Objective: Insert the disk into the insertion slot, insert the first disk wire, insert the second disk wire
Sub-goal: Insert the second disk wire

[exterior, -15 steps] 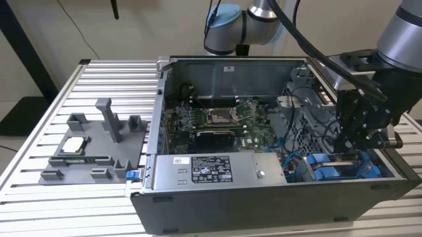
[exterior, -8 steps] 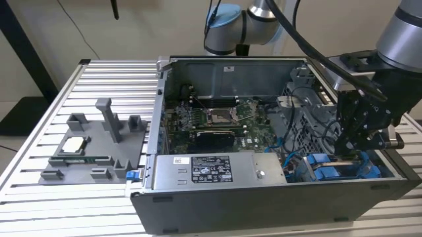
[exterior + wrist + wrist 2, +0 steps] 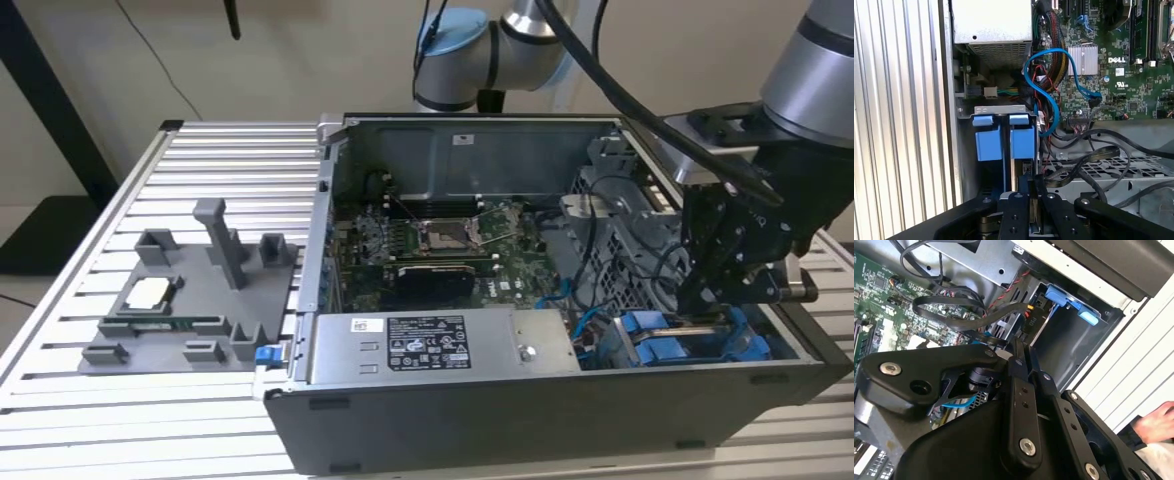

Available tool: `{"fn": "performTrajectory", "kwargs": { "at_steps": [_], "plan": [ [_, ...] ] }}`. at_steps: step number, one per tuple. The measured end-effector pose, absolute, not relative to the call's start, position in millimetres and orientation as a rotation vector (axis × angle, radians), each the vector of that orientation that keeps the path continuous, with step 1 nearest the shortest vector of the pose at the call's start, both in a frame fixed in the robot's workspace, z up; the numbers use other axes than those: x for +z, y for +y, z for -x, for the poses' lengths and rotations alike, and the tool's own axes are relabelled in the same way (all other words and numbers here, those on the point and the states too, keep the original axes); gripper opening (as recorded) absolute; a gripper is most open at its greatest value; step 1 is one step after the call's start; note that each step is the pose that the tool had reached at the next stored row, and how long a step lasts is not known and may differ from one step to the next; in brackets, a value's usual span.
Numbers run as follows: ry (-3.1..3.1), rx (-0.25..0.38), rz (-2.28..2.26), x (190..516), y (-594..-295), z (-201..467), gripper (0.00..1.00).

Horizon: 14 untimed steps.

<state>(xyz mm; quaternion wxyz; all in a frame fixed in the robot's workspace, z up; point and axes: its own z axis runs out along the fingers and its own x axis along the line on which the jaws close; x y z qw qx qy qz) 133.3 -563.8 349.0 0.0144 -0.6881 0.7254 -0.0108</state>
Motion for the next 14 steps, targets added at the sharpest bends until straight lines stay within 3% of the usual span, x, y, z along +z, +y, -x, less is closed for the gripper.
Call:
{"fn": "performTrajectory", "kwargs": {
  "at_steps": [14],
  "plan": [
    [2.258, -0.036, 2.142, 348.5, -563.8, -133.3, 0.16]
  ]
}}
